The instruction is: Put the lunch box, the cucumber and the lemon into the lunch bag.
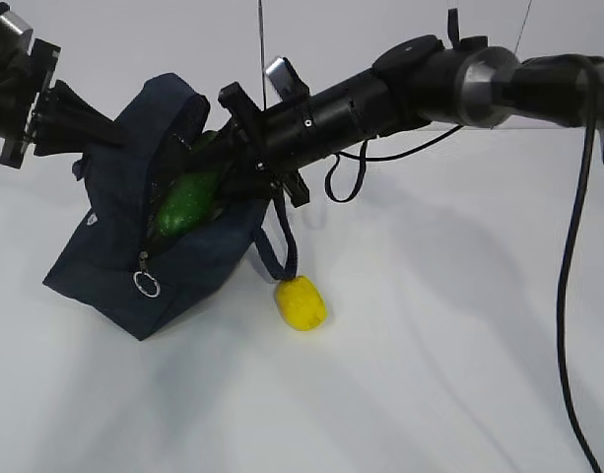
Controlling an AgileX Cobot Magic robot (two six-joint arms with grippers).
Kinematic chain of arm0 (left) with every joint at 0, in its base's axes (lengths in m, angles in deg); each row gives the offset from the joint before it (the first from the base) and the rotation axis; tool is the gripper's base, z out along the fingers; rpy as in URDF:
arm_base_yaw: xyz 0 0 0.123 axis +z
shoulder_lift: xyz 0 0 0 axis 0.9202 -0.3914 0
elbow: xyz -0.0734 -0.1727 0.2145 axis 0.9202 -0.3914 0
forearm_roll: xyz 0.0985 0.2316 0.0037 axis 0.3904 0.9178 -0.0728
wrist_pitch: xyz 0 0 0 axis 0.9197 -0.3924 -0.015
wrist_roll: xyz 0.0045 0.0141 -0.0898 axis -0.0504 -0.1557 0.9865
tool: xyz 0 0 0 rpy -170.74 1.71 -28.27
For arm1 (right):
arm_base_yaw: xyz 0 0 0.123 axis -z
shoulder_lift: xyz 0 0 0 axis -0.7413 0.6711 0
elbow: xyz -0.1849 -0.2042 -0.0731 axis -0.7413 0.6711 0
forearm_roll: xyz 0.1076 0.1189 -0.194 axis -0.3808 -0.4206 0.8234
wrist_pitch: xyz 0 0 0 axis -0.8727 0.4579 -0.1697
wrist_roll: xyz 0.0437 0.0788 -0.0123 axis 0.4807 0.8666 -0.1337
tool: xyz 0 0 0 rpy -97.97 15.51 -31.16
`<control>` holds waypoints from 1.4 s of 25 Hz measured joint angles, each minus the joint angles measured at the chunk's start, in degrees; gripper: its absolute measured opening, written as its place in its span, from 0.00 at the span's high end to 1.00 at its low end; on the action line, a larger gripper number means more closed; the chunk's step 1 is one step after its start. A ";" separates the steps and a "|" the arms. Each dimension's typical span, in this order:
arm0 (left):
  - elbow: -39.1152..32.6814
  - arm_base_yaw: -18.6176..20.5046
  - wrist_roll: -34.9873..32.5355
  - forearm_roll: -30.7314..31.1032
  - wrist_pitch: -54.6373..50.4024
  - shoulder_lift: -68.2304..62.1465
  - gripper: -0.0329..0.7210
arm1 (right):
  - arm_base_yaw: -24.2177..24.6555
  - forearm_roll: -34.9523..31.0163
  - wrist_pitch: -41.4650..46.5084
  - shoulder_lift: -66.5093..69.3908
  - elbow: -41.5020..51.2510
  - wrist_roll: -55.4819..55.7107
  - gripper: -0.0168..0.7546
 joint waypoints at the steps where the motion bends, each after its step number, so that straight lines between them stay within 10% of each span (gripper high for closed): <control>1: 0.00 0.00 0.00 0.00 0.00 0.00 0.96 | 0.00 -0.13 -0.26 0.24 -0.12 0.00 0.55; 22: 0.00 0.38 -0.22 -0.03 0.00 0.00 0.96 | 0.00 -3.24 3.63 0.45 -2.32 -5.45 0.30; 35: 0.00 5.62 2.81 7.27 0.20 0.00 0.96 | -1.81 31.87 9.26 -8.86 -4.41 8.22 0.31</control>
